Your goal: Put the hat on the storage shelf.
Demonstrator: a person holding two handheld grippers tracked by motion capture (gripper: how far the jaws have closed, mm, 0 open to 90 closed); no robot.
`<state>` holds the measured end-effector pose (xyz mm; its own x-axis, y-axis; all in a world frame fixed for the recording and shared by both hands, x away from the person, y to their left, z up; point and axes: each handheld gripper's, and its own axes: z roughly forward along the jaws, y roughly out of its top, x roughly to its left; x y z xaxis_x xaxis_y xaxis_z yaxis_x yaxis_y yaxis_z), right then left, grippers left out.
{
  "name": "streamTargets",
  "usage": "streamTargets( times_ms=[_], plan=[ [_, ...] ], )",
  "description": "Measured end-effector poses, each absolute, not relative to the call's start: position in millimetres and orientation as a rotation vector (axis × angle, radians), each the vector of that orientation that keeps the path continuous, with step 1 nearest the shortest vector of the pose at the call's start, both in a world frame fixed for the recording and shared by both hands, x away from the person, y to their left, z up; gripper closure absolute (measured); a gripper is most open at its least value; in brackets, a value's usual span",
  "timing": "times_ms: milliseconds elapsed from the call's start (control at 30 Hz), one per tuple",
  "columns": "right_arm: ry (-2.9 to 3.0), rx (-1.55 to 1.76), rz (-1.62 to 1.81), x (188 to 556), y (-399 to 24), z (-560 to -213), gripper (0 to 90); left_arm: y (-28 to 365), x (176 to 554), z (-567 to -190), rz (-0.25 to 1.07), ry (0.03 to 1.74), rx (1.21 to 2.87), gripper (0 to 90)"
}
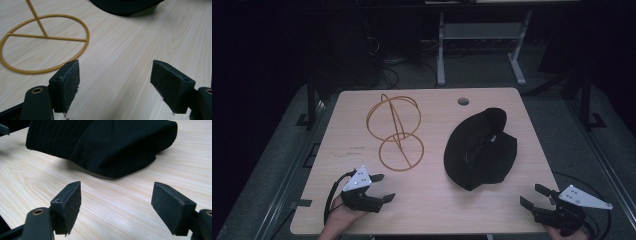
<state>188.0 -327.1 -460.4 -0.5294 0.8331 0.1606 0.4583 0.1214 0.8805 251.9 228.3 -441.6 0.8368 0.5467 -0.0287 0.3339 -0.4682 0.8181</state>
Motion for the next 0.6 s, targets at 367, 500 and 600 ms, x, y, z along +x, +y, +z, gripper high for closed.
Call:
streamTargets(
  times_ms=[367,500,600],
  plan=[
    [1.996,1.273,1.397,184.8,-333.4,-460.8,23.1,222.6,254.3,-442.2,0.270,0.641,2.100,22.1],
    [1.994,1.277,1.398,185.3,-333.6,-460.5,22.7,218.2,254.6,-441.5,0.258,0.625,2.106,21.6],
    [1.983,1.291,1.404,185.7,-334.4,-461.3,22.0,212.5,255.3,-441.5,0.244,0.619,2.118,21.2]
  ],
)
